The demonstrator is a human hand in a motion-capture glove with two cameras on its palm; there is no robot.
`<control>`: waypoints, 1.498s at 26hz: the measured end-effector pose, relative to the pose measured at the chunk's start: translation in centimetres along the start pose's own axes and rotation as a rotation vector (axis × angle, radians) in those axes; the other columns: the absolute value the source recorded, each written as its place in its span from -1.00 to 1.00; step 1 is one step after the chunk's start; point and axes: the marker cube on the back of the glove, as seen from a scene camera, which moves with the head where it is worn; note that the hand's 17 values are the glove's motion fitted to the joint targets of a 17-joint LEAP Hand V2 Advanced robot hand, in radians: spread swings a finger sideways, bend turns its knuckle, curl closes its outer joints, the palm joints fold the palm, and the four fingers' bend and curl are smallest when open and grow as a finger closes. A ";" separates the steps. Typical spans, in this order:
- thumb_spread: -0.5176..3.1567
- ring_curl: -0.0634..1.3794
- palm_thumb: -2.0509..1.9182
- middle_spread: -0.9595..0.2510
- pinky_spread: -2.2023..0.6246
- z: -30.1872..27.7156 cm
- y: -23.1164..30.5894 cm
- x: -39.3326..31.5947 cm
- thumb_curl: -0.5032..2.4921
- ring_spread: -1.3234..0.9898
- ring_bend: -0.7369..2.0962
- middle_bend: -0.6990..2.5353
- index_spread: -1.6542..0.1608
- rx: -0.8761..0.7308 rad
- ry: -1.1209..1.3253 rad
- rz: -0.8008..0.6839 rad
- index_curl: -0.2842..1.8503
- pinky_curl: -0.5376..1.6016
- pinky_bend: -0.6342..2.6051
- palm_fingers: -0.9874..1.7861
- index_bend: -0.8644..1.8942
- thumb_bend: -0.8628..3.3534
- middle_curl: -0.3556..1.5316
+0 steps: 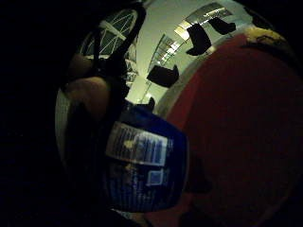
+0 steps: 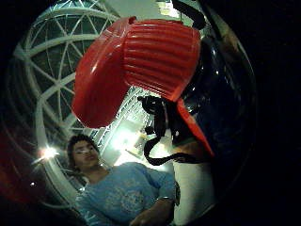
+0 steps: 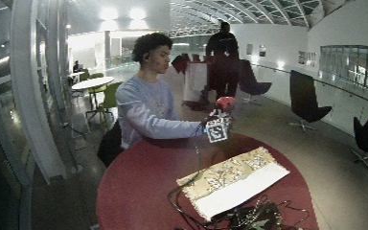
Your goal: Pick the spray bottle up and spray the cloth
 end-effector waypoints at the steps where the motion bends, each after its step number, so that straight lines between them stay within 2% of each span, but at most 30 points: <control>1: -0.11 -0.34 0.39 0.46 0.69 0.1 0.1 0.2 -0.37 0.09 -0.17 -0.36 0.60 0.004 0.005 0.002 -0.32 -0.23 -0.52 0.48 -0.26 -0.60 -0.10; 7: -0.11 -0.35 0.38 0.45 0.69 0.1 0.7 0.2 -0.38 0.09 -0.18 -0.37 0.59 -0.022 0.007 0.014 -0.32 -0.24 -0.52 0.47 -0.26 -0.60 -0.10; 13: -0.11 -0.33 0.39 0.46 0.70 -3.2 2.2 -2.5 -0.38 0.09 -0.21 -0.39 0.55 0.020 0.068 -0.022 -0.34 -0.22 -0.49 0.29 -0.30 -0.59 -0.11; 19: -0.12 -0.37 0.43 0.47 0.71 -11.8 7.6 -4.9 -0.36 0.09 -0.21 -0.40 0.52 -0.048 0.361 -0.032 -0.39 -0.22 -0.49 0.27 -0.30 -0.59 -0.13; 28: -0.13 -0.40 0.44 0.51 0.72 -25.8 17.1 -5.5 -0.36 0.12 -0.25 -0.40 0.50 0.112 0.797 0.087 -0.40 -0.22 -0.50 0.24 -0.26 -0.60 -0.14; 33: -0.13 -0.41 0.45 0.52 0.72 -31.9 21.5 -5.2 -0.36 0.12 -0.26 -0.40 0.49 0.183 0.892 0.175 -0.40 -0.23 -0.52 0.26 -0.26 -0.60 -0.15; 39: -0.13 -0.42 0.45 0.52 0.72 -34.9 24.6 -5.1 -0.35 0.12 -0.26 -0.39 0.49 0.220 0.927 0.210 -0.39 -0.25 -0.52 0.27 -0.25 -0.60 -0.15</control>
